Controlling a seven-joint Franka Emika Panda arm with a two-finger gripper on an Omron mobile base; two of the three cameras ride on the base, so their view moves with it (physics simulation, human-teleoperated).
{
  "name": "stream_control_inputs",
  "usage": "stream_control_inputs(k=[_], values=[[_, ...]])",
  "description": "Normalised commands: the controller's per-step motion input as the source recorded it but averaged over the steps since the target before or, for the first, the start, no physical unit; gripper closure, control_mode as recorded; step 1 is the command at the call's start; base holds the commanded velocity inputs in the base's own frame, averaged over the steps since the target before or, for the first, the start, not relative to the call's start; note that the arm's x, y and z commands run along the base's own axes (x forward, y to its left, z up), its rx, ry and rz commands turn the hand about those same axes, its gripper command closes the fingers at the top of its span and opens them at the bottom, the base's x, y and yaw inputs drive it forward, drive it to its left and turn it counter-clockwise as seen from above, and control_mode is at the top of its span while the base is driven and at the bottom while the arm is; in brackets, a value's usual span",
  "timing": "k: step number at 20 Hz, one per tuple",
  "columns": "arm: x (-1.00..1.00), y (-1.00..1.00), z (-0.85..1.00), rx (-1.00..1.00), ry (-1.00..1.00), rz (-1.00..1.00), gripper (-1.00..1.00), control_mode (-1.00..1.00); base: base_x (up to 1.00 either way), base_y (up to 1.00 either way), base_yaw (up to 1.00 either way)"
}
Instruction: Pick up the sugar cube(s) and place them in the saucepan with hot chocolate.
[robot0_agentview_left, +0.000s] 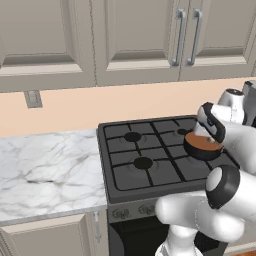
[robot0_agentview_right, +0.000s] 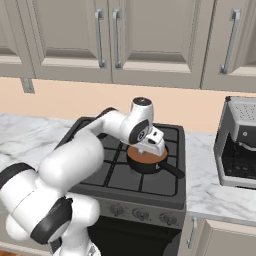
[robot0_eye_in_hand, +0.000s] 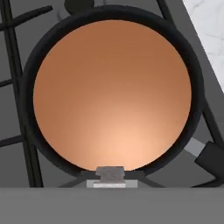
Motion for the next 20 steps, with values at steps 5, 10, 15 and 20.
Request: stream_control_inputs(k=[5,10,15,20], values=[[0.25,-0.01,-0.3,0.0,0.1,0.02,1.0,-1.0,0.0,0.0,0.0],[0.33,-0.08,-0.45,-0.01,0.0,0.0,1.0,-1.0,0.0,0.0,0.0],[0.25,-0.01,-0.11,0.0,0.01,0.0,1.0,-1.0,0.0,0.0,0.0],[0.16,-0.05,0.0,0.0,0.03,0.0,1.0,-1.0,0.0,0.0,0.0]])
